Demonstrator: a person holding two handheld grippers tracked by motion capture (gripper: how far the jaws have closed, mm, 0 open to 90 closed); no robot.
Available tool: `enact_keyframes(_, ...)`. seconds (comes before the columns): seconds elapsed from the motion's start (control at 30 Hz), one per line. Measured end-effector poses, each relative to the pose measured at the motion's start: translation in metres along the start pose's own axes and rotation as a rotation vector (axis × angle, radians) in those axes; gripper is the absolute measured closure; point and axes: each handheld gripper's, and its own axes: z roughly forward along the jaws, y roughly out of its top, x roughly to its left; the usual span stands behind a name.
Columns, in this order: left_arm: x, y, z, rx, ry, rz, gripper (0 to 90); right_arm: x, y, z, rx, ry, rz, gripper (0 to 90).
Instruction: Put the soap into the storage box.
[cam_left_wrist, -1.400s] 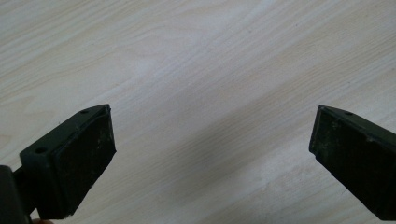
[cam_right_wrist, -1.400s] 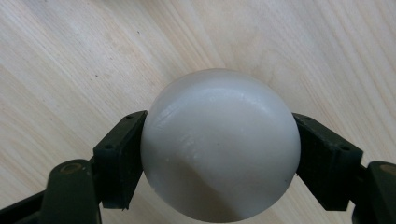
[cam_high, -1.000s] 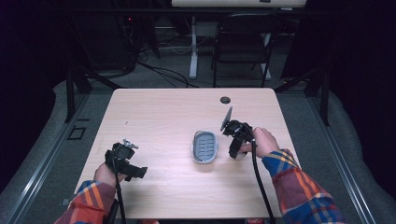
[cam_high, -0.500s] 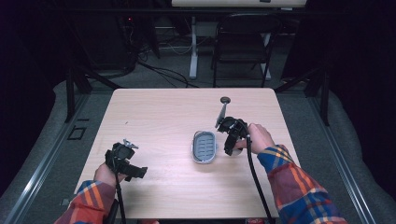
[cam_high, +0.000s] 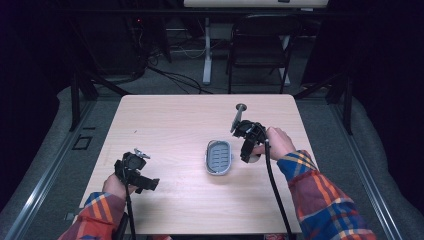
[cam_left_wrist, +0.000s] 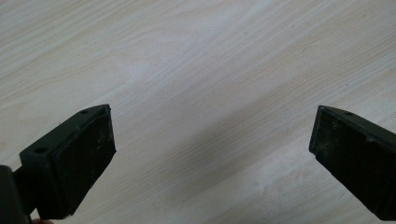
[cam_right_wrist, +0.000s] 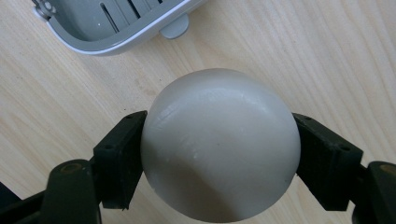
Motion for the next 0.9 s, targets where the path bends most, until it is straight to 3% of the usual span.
enact_keyframes(0.27, 0.001, -0.002, -0.001, -0.007, -0.004, 0.003, 0.4, 0.002, 0.009, -0.006, 0.003, -0.007, -0.007, 24.2)
enact_keyframes(0.5, 0.001, -0.002, -0.001, -0.004, -0.005, 0.005, 0.4, 0.011, 0.030, -0.011, 0.003, -0.016, -0.050, 24.2)
enact_keyframes(0.9, 0.001, -0.002, -0.001, -0.004, -0.008, 0.009, 0.4, 0.023, 0.051, -0.011, -0.010, -0.017, -0.084, 24.2)
